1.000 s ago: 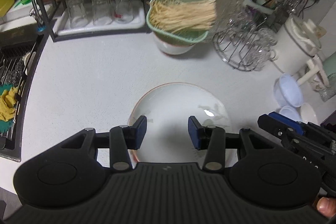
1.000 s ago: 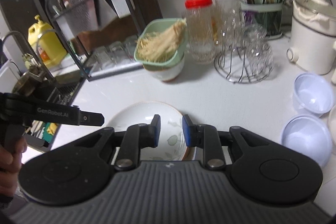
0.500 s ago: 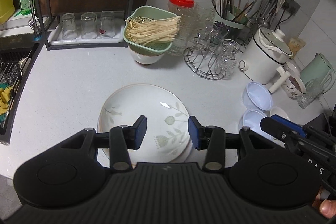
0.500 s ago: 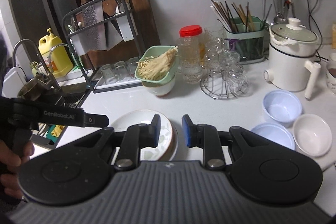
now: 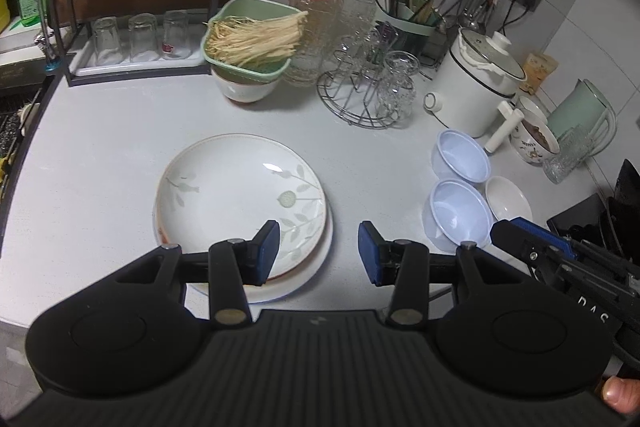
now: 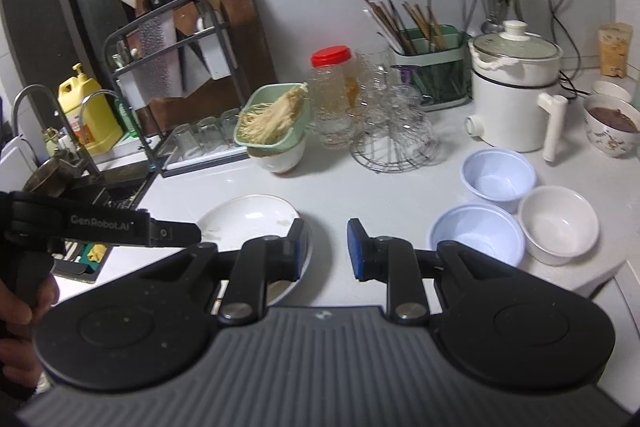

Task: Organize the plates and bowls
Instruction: 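Move both grippers toward the larger light-blue plastic bowl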

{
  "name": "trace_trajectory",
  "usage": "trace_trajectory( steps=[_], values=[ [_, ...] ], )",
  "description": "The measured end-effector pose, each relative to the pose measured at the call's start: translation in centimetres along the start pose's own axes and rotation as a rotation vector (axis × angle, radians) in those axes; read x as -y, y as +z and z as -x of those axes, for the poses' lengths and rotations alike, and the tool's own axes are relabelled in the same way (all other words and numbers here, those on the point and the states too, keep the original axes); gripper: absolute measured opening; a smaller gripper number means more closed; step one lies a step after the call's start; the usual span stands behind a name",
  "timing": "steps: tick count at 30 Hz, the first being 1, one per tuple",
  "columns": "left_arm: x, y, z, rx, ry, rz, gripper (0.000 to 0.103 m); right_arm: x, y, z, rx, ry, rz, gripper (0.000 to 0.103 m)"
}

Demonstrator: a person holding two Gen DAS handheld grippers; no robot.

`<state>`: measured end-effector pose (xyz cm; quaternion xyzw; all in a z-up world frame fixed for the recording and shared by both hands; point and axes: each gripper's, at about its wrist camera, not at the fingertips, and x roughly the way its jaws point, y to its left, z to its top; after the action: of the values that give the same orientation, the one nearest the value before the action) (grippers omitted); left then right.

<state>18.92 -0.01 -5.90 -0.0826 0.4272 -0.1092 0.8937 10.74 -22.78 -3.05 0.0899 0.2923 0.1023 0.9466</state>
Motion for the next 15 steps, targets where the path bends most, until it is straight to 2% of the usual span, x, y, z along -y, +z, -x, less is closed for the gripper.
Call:
trace_trajectory(
  steps=[8,11,15],
  values=[
    [3.3,0.6,-4.0,-0.062,-0.071,-0.071,0.051,3.0,-1.3,0.1,-0.021,-0.086,-0.084,0.026],
    [4.6,0.9,-6.0,-0.094,-0.102,-0.082,0.056,4.3,-1.6,0.1,-0.021,-0.130,-0.108,0.027],
    [6.7,1.2,-8.7,-0.128,-0.127,-0.135,0.057,6.8,-1.9,-0.4,-0.022,-0.168,-0.149,0.028]
  ],
)
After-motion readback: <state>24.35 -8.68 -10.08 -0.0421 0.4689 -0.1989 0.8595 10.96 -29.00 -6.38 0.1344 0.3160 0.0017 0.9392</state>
